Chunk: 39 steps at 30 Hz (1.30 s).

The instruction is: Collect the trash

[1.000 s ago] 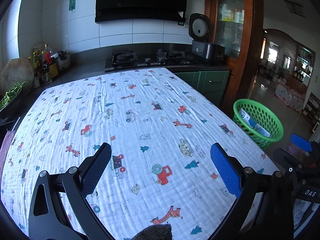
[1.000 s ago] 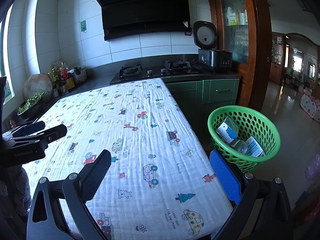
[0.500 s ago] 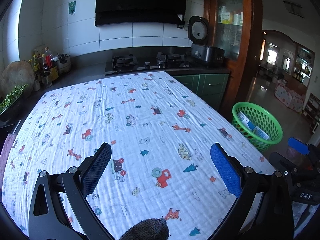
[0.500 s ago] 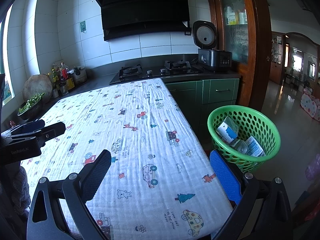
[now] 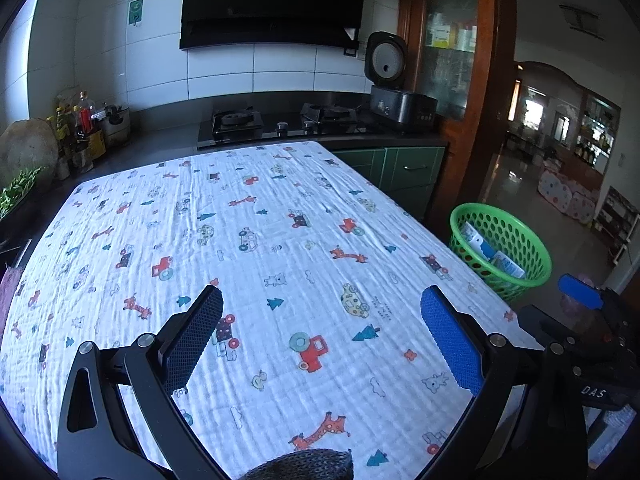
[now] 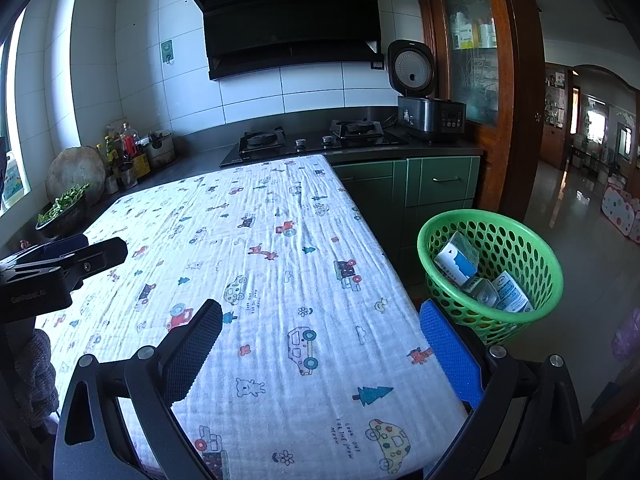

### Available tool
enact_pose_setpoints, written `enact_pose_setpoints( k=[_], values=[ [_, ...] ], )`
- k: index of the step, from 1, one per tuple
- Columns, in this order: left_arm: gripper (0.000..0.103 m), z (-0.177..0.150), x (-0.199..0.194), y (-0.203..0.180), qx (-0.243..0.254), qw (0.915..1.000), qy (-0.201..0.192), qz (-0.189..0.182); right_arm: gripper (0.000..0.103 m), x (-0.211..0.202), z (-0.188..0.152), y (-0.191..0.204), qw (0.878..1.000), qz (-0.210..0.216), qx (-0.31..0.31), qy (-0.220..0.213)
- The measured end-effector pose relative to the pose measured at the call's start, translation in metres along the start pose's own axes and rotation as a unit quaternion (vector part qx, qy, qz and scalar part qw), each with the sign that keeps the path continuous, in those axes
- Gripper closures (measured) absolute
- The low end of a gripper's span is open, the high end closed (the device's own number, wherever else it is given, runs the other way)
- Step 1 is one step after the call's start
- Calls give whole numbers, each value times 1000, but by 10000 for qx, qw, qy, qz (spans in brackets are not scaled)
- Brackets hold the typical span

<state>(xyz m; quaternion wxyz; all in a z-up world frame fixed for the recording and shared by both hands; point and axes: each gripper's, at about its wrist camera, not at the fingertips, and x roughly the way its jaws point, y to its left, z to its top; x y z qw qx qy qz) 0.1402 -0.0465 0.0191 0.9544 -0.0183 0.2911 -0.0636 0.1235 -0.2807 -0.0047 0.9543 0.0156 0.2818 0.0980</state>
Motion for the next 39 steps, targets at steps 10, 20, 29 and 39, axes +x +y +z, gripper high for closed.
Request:
enact_pose_setpoints(
  k=[10, 20, 29, 39],
  values=[
    [5, 0, -4, -1, -22, 9999, -100, -50, 7, 0, 0, -2, 10000, 0, 6, 2],
    [5, 0, 0, 1, -91, 10000, 8, 40, 7, -1, 1, -3, 10000, -1, 23, 2],
    [5, 0, 2, 0, -91, 9999, 25, 51, 7, -1, 1, -3, 10000, -4, 25, 1],
    [5, -1, 3, -1, -85, 9999, 45, 57, 7, -1, 2, -4, 10000, 5, 28, -1]
  ],
)
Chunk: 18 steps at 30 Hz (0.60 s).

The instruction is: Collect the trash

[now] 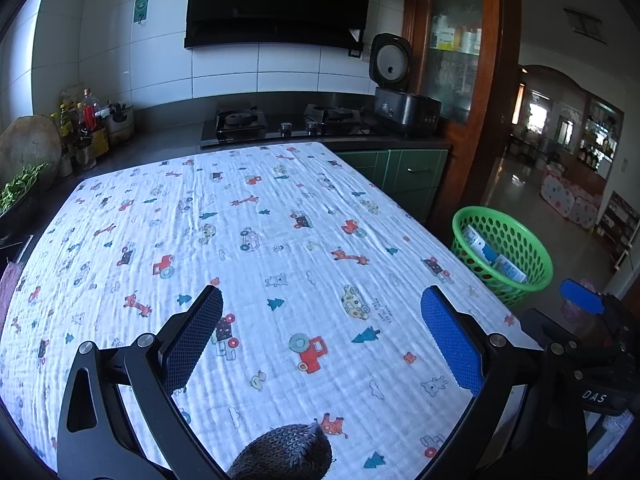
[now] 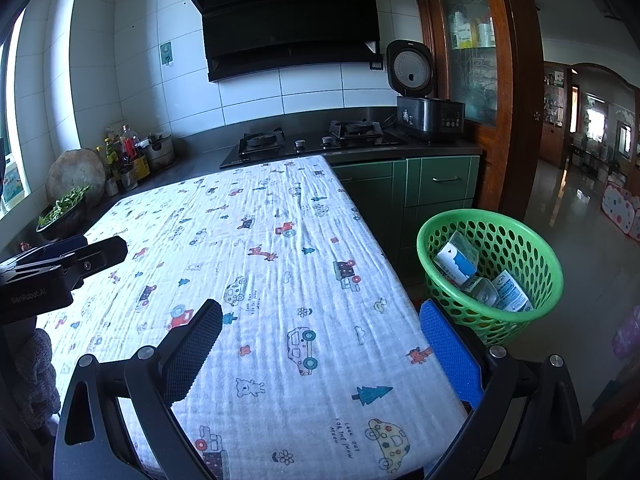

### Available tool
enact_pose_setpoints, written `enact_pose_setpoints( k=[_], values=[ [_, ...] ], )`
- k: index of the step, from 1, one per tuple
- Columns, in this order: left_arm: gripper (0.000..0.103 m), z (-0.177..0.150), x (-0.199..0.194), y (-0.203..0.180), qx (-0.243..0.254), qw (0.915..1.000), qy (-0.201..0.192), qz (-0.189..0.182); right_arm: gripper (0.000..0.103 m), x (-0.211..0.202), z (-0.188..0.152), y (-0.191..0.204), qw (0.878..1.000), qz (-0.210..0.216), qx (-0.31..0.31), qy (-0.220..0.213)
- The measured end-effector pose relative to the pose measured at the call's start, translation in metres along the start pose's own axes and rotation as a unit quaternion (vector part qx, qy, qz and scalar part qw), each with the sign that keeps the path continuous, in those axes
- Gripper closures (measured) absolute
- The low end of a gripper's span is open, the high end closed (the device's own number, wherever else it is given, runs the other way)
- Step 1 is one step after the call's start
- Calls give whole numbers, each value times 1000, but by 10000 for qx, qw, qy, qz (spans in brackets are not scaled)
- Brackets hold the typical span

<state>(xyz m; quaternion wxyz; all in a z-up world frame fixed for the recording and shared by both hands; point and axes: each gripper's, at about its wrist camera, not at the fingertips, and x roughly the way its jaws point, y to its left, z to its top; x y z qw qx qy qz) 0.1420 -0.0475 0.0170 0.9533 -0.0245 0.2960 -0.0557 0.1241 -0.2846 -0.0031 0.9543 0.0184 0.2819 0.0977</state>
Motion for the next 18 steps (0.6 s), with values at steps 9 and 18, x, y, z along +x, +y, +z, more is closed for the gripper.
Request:
enact_pose_setpoints(
  k=[9, 18],
  values=[
    [5, 0, 0, -1, 13, 10000, 4, 16, 7, 0, 0, 0, 10000, 2, -5, 3],
    [5, 0, 1, -1, 22, 10000, 6, 24, 7, 0, 0, 0, 10000, 11, -8, 5]
  ],
)
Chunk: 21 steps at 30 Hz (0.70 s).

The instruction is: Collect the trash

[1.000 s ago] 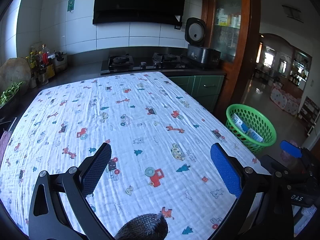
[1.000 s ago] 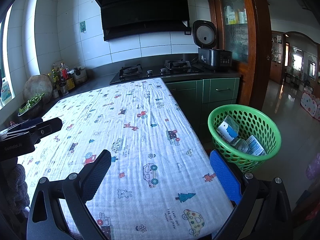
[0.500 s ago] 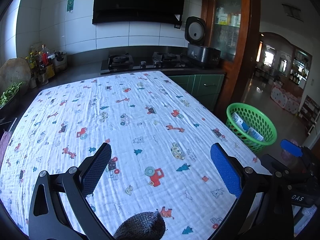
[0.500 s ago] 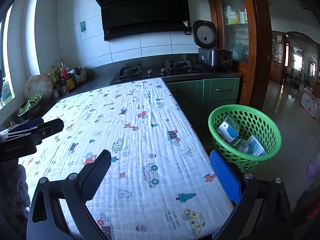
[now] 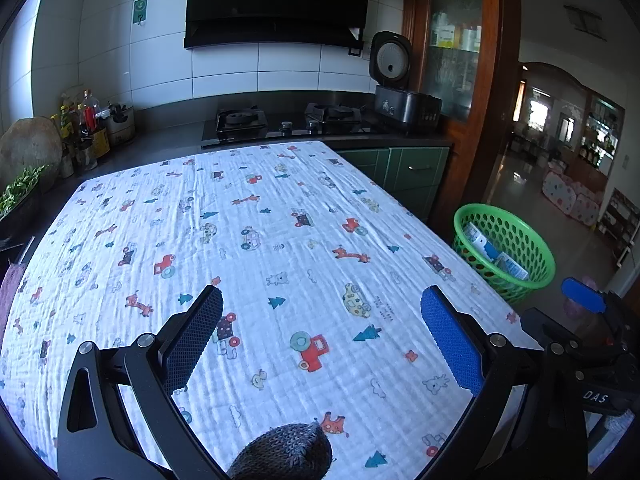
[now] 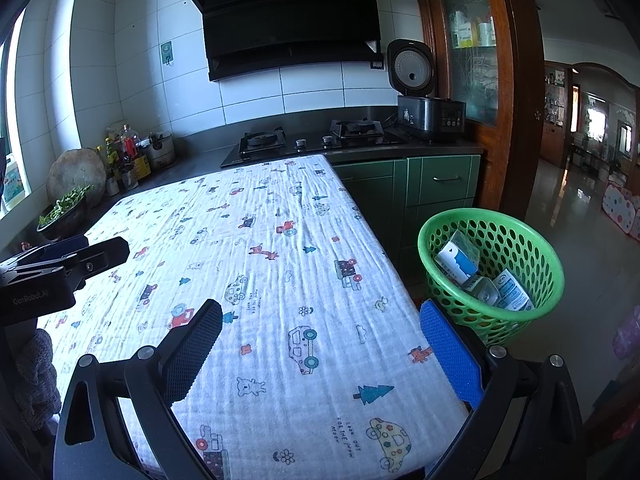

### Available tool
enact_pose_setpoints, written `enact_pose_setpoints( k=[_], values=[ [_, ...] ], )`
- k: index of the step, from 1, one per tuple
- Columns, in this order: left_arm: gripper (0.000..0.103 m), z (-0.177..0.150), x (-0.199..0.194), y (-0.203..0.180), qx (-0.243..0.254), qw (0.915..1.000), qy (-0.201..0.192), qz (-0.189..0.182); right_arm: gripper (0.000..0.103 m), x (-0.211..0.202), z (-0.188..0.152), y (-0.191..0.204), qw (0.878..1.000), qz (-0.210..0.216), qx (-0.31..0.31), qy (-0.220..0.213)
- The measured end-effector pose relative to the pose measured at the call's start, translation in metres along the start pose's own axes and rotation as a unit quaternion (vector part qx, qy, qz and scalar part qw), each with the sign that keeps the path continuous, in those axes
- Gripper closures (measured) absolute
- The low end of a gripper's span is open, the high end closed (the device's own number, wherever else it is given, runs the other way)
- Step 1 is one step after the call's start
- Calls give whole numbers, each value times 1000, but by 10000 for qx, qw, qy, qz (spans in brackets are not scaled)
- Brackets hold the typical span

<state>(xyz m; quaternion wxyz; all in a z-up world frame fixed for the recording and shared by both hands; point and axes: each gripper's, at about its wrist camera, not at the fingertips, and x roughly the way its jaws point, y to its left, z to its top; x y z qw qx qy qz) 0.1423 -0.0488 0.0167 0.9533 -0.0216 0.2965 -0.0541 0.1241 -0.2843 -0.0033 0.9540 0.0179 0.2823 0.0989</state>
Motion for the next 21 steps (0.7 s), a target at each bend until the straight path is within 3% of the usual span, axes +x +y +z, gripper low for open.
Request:
enact_pose_setpoints(
  k=[21],
  values=[
    [5, -2, -2, 1, 33, 10000, -14, -62, 7, 0, 0, 0, 10000, -1, 5, 2]
  ],
)
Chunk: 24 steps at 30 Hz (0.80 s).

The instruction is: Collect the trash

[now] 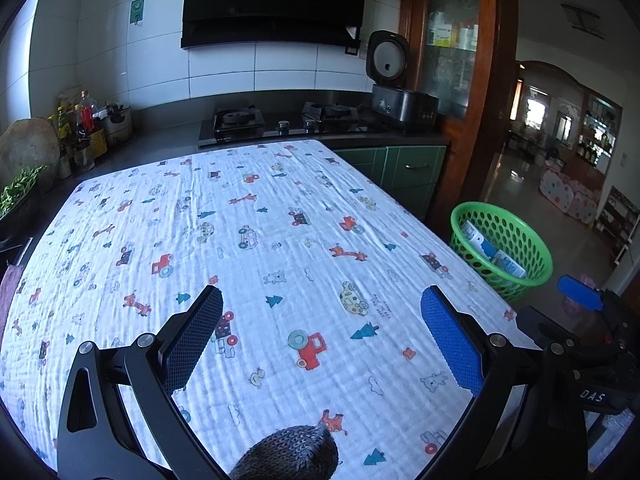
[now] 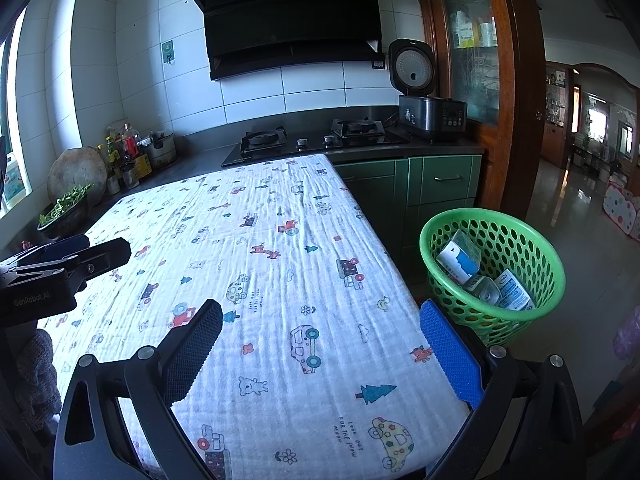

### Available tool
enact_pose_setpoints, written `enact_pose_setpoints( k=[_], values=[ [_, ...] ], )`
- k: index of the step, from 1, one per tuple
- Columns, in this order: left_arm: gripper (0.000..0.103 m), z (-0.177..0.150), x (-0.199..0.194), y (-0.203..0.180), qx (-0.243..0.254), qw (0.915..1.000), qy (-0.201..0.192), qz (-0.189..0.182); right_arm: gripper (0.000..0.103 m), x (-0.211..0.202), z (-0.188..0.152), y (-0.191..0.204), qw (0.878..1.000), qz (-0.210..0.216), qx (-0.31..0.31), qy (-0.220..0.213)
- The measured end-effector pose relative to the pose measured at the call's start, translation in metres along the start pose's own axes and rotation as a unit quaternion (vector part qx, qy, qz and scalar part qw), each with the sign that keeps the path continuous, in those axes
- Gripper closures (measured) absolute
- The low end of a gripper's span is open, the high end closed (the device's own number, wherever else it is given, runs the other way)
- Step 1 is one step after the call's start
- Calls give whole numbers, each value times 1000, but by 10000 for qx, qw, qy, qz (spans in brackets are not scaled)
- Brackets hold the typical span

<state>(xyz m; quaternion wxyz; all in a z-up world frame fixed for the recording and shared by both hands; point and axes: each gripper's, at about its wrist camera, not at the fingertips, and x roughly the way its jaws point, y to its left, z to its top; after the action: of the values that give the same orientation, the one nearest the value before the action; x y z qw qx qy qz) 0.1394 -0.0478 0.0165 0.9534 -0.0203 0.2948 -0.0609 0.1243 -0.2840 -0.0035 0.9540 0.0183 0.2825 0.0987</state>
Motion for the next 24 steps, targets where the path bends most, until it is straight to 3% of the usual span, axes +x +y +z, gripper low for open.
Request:
enact_pose_setpoints(
  k=[10, 24],
  values=[
    [5, 0, -13, -9, 178, 9991, -299, -228, 7, 0, -1, 2, 10000, 6, -16, -1],
    [5, 2, -8, -8, 156, 9996, -144, -177, 7, 1, -3, 0, 10000, 14, 23, -12]
  ],
)
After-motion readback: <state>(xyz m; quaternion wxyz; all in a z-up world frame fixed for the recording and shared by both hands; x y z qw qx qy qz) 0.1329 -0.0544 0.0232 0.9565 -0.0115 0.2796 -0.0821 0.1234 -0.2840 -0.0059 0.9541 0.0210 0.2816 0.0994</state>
